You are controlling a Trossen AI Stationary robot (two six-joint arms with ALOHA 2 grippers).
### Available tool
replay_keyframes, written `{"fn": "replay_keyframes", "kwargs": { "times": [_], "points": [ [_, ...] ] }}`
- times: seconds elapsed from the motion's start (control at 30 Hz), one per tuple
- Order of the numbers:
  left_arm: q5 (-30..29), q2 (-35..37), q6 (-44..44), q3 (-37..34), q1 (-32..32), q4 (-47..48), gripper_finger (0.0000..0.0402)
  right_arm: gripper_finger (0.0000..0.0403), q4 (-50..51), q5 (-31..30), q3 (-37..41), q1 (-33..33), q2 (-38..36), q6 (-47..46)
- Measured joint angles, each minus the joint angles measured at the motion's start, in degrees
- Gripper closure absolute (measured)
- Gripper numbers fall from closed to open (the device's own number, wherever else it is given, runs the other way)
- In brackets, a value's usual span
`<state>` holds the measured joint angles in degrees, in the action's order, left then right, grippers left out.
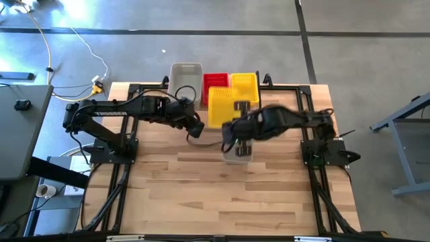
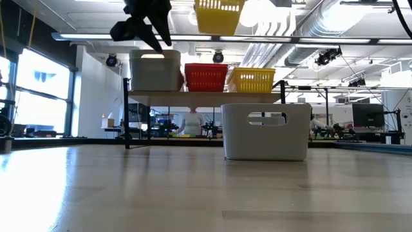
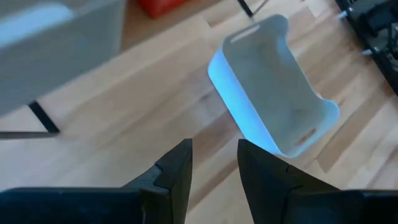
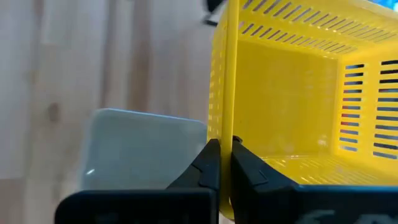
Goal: Stack baskets on shelf by color
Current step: Stack the yellow bin on top of the yellow bins on the shelf
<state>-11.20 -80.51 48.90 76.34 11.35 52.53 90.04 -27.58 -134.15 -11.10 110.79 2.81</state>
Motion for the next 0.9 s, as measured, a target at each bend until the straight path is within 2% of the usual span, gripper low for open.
{"fn": "replay_keyframes", "kwargs": {
  "times": [0.17,0.53,0.73,0.9],
  "points": [
    [0.06,0.0,-2.37,0.0,2.42,0.0,0.0282,0.0403,0.0,-1.93,0.0,5.0,-4.38,3.9],
    [1.21,0.0,-4.14,0.0,4.67,0.04,0.0282,0.0403,0.0,-1.03,0.0,16.19,-11.05,10.42],
    [1.55,0.0,-4.57,0.0,4.92,0.07,0.0282,0.0403,-0.48,4.87,0.15,21.81,-11.05,14.95],
    [1.57,0.0,-6.07,0.0,4.92,0.1,0.0282,0.0403,-4.23,7.19,6.65,26.55,-12.37,18.17]
  ]
}}
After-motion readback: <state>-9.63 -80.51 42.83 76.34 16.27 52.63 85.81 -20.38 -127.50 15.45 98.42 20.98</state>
